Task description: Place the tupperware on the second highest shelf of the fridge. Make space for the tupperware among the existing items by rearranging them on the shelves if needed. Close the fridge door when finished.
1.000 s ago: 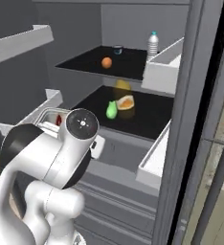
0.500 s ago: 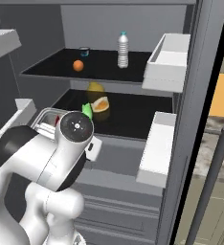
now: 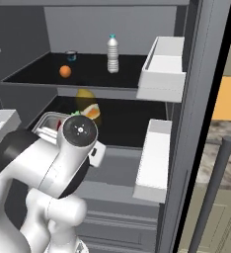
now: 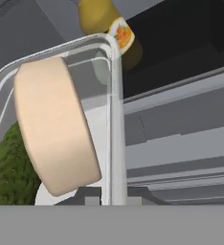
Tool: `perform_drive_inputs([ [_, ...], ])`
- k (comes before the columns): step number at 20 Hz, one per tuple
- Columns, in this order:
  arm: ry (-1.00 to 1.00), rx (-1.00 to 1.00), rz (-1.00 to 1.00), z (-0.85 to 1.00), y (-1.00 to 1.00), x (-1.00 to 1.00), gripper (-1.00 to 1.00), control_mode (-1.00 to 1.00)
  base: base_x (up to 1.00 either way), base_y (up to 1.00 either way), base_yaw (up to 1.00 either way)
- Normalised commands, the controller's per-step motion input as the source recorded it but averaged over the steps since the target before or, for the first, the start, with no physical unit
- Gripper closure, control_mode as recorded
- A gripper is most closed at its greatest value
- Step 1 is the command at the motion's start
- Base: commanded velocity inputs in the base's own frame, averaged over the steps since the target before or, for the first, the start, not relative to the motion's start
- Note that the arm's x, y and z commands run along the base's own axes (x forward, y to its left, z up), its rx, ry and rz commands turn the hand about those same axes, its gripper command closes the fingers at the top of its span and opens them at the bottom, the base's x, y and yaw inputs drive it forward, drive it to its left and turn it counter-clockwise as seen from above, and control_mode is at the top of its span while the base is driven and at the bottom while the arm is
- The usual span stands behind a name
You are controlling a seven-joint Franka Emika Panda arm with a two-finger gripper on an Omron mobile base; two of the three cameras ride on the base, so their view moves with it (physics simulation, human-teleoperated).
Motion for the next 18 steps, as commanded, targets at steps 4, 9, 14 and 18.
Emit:
perform_drive_inputs([
  [4, 0.05, -0.04, -0.13, -0.13, 0.0, 0.04, 1.0, -1.0, 0.1, 0.03, -0.03],
  [9, 0.02, -0.07, -0.42, -0.18, -0.09, -0.02, 1.0, -1.0, 0.0, 0.0, 0.0],
  [14, 0.11, 0.0, -0.4, 0.0, -0.4, 0.06, 1.0, -1.0, 0.0, 0.0, 0.0],
  [18, 0.14, 0.0, -0.1, 0.0, -0.3, 0.35, 1.0, -1.0, 0.0, 0.0, 0.0],
])
